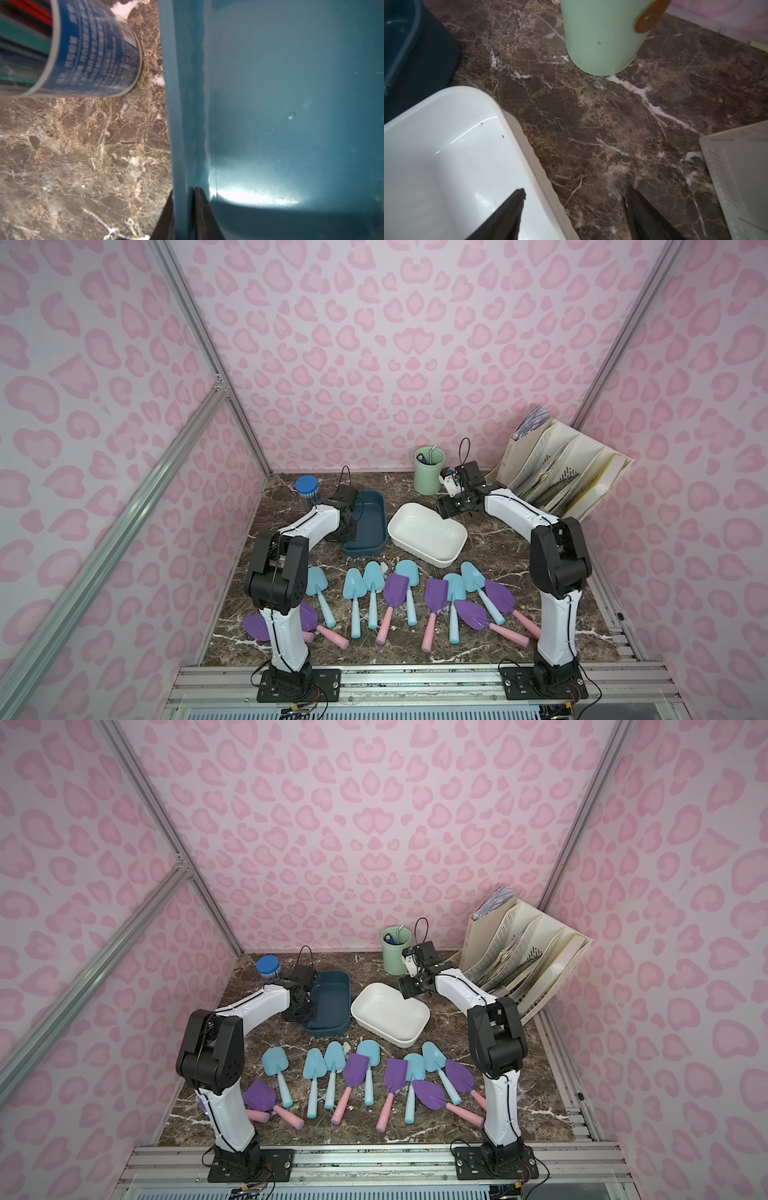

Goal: Sort the small shovels by color and place them into the storage box
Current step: Adjust the storage box at the center of the board.

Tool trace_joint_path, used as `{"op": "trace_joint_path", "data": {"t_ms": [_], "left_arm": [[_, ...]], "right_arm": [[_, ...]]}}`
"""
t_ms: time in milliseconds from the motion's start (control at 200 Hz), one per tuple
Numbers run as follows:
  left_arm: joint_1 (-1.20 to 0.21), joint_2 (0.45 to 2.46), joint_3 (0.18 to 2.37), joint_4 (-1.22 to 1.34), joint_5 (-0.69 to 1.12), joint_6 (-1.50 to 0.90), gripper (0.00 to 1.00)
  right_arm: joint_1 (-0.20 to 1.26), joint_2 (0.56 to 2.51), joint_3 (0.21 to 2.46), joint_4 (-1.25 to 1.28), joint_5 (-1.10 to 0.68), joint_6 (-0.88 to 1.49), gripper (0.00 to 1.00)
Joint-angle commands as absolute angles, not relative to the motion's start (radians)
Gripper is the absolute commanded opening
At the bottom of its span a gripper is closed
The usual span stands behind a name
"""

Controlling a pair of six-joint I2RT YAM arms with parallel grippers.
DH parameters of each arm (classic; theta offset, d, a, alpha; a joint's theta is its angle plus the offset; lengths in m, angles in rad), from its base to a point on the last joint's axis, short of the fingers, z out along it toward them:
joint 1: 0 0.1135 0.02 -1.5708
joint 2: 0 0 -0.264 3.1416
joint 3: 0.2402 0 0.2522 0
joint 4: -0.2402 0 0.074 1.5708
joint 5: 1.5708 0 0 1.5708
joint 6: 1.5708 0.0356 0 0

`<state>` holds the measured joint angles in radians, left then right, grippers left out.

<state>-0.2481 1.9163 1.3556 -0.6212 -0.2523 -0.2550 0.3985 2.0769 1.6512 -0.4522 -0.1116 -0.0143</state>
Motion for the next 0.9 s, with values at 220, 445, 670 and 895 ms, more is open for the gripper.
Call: {"op": "trace_joint_path", "data": {"t_ms": [220,445,670,895], "left_arm": [[-0.255,1.911,1.365,-0.678,-0.248,-0.223,0.16],[-0.259,1.917,1.371,-0.684,-0.248,-0.219,0.16],[-0.261,1.93,1.379,-0.683,-0.247,-0.215,0.16],[-0.272,1.93,1.38,-0.692,-0.256,-0.211,0.16]], "right_arm": [[0.406,2.152,1.686,-0.499,-0.114,-0.039,0.73],[0.38,2.154,1.675,-0.477,-0.108,-0.001,0.54],[0.353,2.125,1.627,-0.446,-0.126,0.014,0.38],[0.329,2.061,1.531,-0.396,-0.156,0.058,0.25]]}}
